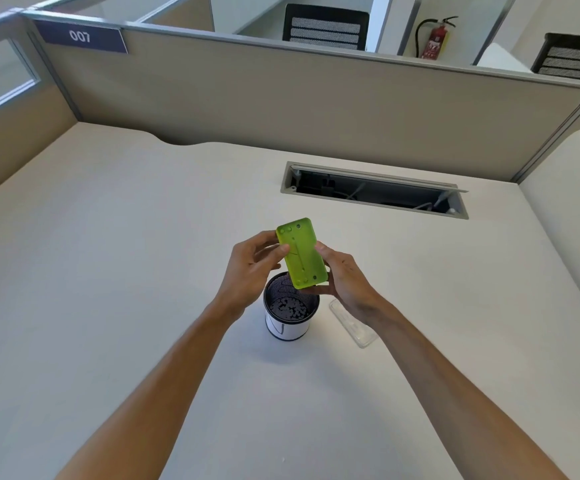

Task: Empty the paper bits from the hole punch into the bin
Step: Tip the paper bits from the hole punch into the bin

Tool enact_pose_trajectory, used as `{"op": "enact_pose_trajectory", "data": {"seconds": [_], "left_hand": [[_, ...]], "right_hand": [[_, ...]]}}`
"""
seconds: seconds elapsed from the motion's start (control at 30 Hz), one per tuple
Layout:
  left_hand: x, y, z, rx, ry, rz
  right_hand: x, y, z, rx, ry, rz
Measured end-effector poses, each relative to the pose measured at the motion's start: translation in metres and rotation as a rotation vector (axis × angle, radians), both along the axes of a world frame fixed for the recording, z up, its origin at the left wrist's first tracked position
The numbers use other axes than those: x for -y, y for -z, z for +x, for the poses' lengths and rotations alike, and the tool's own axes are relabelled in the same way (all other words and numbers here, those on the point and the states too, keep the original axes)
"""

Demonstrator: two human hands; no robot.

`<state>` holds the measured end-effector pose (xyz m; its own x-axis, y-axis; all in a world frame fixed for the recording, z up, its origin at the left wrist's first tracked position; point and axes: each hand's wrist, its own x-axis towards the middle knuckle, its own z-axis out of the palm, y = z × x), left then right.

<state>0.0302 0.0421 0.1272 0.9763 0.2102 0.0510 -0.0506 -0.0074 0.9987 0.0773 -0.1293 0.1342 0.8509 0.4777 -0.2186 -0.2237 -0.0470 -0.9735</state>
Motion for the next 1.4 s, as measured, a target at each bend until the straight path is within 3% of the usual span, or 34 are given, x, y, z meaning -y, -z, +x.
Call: {"op": "enact_pose_trajectory", "data": {"seconds": [0.4,0.67,0.83,0.93,1.03,1.2,1.4], "left_hand": [[0.004,-0.001,-0.007,0.036,-0.055,-0.159],[0.016,-0.009,-0.009,-0.109,0.085,-0.255],[0.023,-0.008,-0.013,-0.149,0.015,-0.303],[0.028,-0.005,-0.015,-0.162,-0.041,-0.339],[0.03,-0.004,-0.019,-0.176,-0.104,-0.388],[0.028,-0.006,-0.026,-0.178,-0.134,-0.44],[0.025,-0.007,-0.031,-0.145,-0.139,-0.485]], "right_hand": [[-0.003,-0.004,-0.009,0.266,0.095,-0.074],[-0.006,-0.007,-0.011,0.112,0.163,-0.013],[0.0,-0.005,-0.009,0.366,0.308,-0.158],[0.011,0.003,-0.011,0.418,0.357,-0.2],[0.031,0.023,-0.012,0.472,0.383,-0.368],[0.069,0.07,-0.017,0.432,0.231,-1.022],[0.084,0.095,-0.028,0.471,0.199,-1.211]]}}
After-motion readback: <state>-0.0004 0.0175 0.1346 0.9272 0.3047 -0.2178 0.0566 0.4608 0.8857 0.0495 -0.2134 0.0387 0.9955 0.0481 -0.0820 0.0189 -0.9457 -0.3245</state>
